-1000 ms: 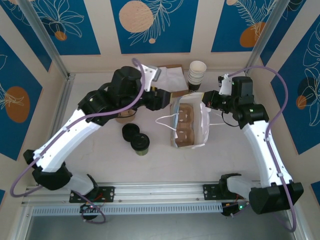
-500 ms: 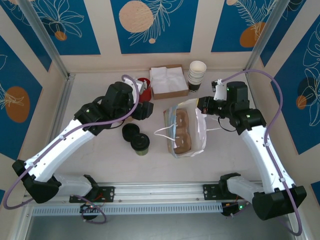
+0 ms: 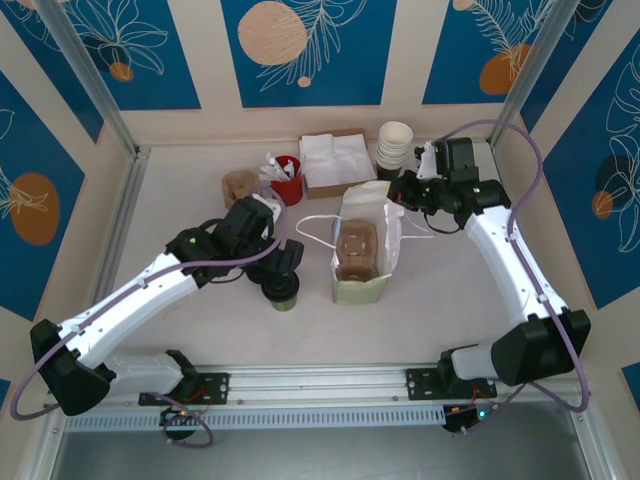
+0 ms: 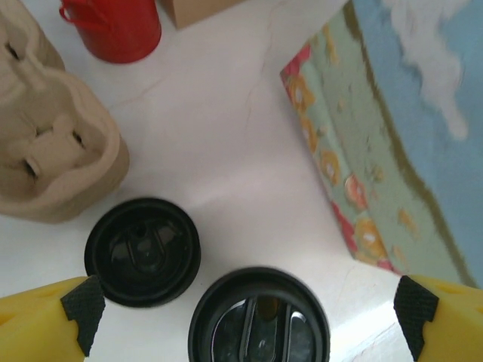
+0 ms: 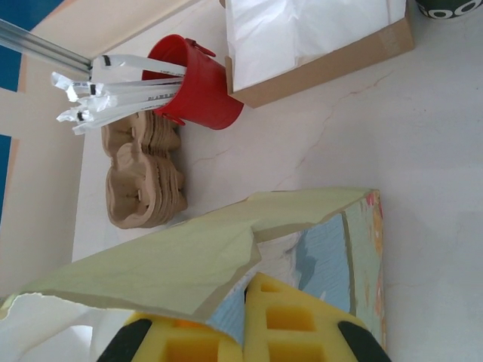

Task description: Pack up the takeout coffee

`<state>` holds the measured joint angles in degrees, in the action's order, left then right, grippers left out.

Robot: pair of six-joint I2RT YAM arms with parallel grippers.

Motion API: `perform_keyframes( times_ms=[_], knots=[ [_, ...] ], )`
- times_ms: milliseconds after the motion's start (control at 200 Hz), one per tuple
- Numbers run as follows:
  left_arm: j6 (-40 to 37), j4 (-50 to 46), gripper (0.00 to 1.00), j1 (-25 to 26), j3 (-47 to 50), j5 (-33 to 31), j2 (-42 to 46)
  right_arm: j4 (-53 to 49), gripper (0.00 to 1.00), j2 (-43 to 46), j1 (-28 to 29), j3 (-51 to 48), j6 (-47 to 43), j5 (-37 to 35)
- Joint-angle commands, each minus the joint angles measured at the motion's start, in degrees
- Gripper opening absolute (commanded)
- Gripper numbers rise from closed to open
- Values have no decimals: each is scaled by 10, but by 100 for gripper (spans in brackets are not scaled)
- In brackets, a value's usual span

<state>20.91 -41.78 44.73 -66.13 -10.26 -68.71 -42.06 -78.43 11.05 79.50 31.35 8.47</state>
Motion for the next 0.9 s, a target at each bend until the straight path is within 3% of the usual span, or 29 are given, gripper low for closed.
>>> perform_keyframes(
  times_ms=[0, 210, 550, 895],
  knots=[
    [19, -2, 100, -5, 37, 25, 25, -34, 0, -20, -8, 36, 17, 16],
    [26, 22, 100, -3, 88, 41, 29, -47, 8, -40, -20, 54, 35, 9],
    [32, 30, 99, 8, 103, 49, 22, -104, 45, -82, -29, 135, 2, -2],
    [65, 24, 97, 56, 104, 10, 14, -138, 53, -80, -37, 201, -47, -30]
  ],
)
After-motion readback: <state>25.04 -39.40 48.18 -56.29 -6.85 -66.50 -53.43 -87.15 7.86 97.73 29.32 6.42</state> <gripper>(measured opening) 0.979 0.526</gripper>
